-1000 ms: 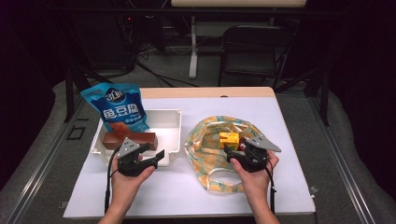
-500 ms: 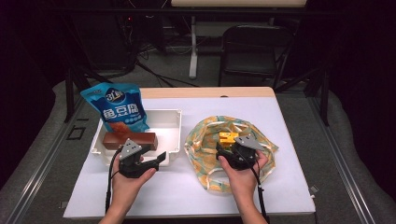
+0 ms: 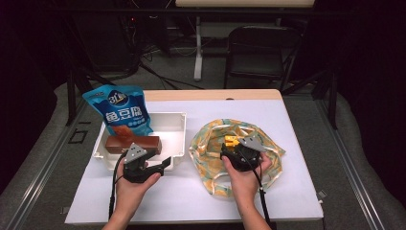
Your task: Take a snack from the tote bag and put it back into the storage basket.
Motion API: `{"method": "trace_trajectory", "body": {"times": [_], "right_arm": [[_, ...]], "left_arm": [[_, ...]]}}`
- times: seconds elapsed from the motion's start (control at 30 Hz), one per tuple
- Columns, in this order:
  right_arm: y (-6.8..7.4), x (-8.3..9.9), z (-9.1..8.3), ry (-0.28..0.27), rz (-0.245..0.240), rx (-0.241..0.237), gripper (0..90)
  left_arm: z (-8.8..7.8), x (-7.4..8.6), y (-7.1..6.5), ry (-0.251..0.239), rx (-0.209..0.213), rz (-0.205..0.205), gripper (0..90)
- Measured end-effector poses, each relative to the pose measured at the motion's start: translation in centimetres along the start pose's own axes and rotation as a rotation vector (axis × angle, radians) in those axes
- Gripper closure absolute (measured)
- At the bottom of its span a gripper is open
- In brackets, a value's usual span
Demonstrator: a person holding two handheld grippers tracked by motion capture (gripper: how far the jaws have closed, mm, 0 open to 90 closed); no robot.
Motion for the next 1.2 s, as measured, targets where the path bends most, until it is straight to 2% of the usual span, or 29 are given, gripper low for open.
{"method": "trace_trajectory", "body": {"times": [0.2,0.3,0.4,0.5,0.73,0.83,0.93,1.2], "right_arm": [[0.0,0.0,0.3,-0.004,-0.003,0.028,19.6],[0.2,0.0,0.4,-0.001,-0.023,0.037,20.2],[0.2,0.0,0.6,-0.009,-0.041,0.058,23.1],[0.2,0.0,0.5,-0.022,-0.037,0.063,28.3],[-0.3,0.0,0.3,0.009,-0.070,-0.010,29.6],[-0.4,-0.3,0.0,0.006,-0.052,-0.054,29.8],[-0.6,-0.8,-0.7,-0.015,-0.074,-0.092,29.9],[-0.5,-2.6,-3.0,-0.055,-0.093,-0.187,29.9]], "left_arm": [[0.1,0.1,-0.1,0.002,0.004,0.000,31.0],[0.1,0.1,-0.1,0.005,0.005,-0.006,31.0],[0.1,0.2,-0.1,0.006,0.005,-0.004,31.1],[0.1,0.2,-0.1,0.008,0.005,-0.004,31.3],[0.1,0.1,-0.3,-0.001,0.015,0.006,31.4],[0.2,0.0,-0.6,-0.010,0.028,0.014,31.4],[0.2,-0.2,-0.9,-0.019,0.044,0.024,31.5],[0.3,-0.9,-2.4,-0.060,0.111,0.054,32.0]]}}
Point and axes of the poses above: each handheld gripper's, and its own axes: z roughly forward along the jaws, x roughly out of its underside, y roughly to its left, the point moved 8 cm from there along z, roughly forward along the jaws, and after that the axes turned 8 degrees about x, right-handed, at the moved point
